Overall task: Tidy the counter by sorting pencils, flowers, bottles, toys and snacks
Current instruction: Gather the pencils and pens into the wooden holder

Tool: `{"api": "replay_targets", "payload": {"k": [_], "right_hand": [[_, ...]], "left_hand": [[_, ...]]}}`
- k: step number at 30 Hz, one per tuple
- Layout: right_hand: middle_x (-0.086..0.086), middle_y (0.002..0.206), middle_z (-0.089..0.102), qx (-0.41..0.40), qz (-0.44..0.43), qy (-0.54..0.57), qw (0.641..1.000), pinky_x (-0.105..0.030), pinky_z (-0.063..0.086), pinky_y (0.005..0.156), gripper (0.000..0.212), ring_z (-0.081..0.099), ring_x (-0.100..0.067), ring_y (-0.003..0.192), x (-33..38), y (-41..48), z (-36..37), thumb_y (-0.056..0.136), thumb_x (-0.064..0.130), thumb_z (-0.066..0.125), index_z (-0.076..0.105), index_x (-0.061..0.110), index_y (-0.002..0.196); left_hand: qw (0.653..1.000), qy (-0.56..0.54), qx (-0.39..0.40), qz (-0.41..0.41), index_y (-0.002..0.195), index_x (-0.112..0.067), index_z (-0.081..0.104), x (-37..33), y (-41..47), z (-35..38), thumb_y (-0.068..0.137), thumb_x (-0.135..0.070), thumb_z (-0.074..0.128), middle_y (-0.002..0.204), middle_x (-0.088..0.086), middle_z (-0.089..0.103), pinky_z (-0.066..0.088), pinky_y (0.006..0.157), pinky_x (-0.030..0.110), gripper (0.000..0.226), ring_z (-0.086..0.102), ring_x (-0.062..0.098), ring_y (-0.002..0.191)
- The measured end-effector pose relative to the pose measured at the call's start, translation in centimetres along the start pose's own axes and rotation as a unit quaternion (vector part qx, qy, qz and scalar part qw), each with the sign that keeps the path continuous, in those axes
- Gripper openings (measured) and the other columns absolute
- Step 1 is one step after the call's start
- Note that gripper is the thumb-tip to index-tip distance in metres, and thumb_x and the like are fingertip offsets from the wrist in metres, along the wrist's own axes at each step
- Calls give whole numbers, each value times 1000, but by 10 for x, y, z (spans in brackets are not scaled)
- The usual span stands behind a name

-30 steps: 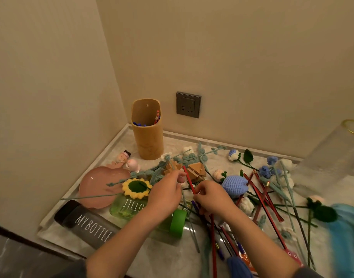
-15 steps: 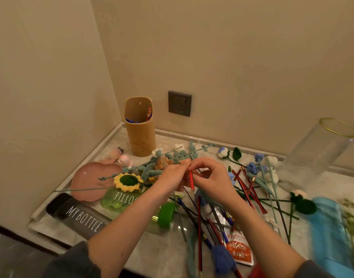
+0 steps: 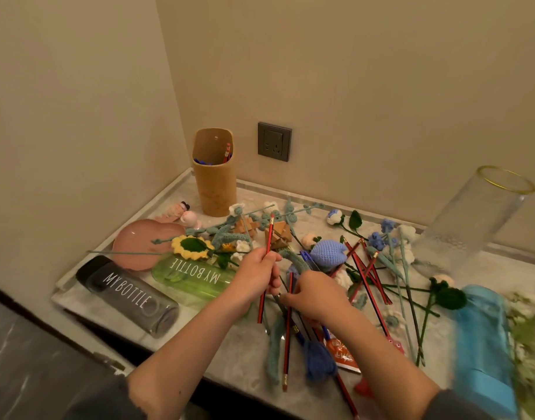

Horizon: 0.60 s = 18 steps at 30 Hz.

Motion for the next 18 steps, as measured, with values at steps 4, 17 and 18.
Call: {"api": "replay_targets", "payload": {"k": [4, 17, 18], "right_hand": [[-2, 51, 42, 19, 9, 84, 996, -29, 35, 51, 39, 46, -20, 53, -4, 0, 8, 80, 33, 63, 43, 15, 52], [7, 64, 58, -288, -129, 346, 884, -36, 48, 56, 12, 55, -11, 59, 10, -28, -65, 76, 19, 63, 54, 26, 76], [9, 65, 57, -280, -171, 312, 892, -35, 48, 56, 12, 55, -10, 60, 12, -30, -64, 79, 20, 65, 54, 26, 79]], "left_hand": [[1000, -12, -6, -8, 95, -8, 52, 4, -7, 2, 102, -12, 35, 64, 4, 50, 43, 39, 23, 19, 49, 12, 45], [993, -110, 7, -45, 92, -5, 61, -6, -13, 8, 102, -26, 41, 63, 8, 68, 54, 47, 27, 31, 65, 19, 52], [992, -120, 5, -39, 92, -6, 63, -8, -12, 8, 102, -27, 42, 69, 9, 70, 56, 50, 28, 30, 68, 20, 57]]}}
Point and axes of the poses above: each hand's wrist, its own y-axis towards the middle knuckle, its own z-axis out of the palm, x = y × z, the point moved 3 cm from there along y, towards the middle knuckle
